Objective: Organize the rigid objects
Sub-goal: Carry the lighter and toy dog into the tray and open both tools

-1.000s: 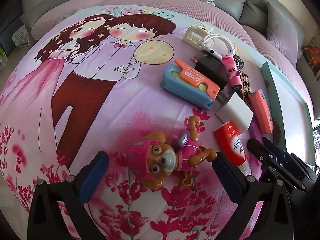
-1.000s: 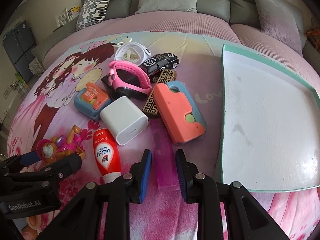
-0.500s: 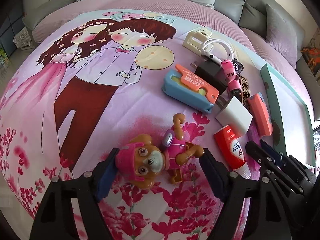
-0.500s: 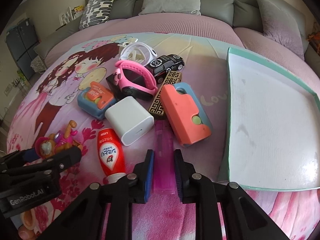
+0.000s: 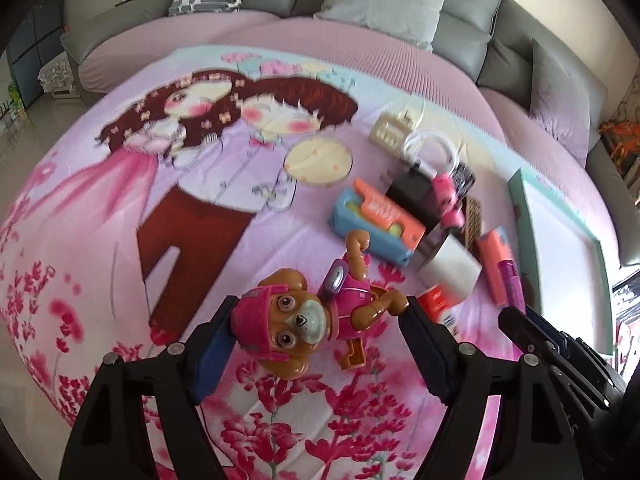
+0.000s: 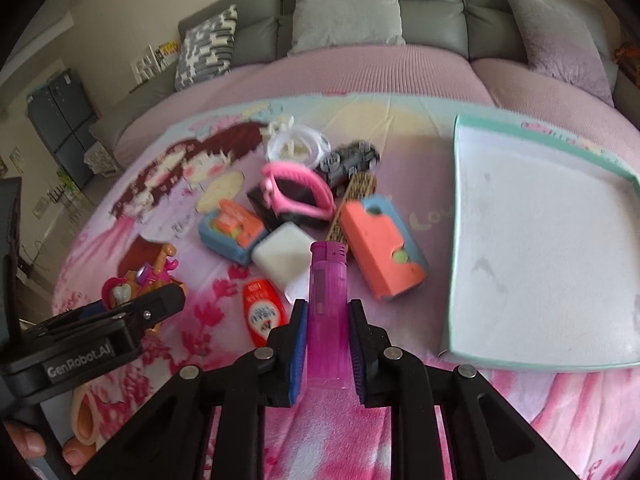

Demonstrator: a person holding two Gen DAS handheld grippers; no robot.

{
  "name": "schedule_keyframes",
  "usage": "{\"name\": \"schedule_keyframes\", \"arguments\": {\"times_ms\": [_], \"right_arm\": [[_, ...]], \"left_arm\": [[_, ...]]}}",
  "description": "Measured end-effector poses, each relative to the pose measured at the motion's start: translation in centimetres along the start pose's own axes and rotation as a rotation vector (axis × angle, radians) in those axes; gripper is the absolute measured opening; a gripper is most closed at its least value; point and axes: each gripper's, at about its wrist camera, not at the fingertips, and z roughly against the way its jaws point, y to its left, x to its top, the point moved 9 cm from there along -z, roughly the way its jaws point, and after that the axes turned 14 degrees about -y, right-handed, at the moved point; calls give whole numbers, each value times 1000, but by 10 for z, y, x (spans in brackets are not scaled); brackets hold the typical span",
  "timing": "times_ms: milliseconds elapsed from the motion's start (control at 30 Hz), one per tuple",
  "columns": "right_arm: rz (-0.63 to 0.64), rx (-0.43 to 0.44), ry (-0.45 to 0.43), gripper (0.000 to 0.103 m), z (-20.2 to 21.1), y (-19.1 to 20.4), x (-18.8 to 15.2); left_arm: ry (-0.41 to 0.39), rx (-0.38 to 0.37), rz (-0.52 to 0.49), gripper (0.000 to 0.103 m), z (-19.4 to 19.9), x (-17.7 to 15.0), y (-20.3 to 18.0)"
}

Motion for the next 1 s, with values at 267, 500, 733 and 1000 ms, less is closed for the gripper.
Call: {"name": "schedule_keyframes", "arguments": {"times_ms": [267, 500, 733, 1000], "right_arm": [[-48, -120, -109, 21, 25, -49, 53], [-122, -274, -212, 21, 47, -133, 80], [-211, -478, -134, 21, 47, -209, 50], [-244, -548, -114, 21, 56, -245, 40]], "left_arm": [[-75, -44, -61, 81, 18, 43, -56], [-112, -123, -155, 81, 16, 71, -133], [-89, -227, -250, 81, -8, 71, -223], [-35, -272, -303, 81, -44, 44, -280]]}}
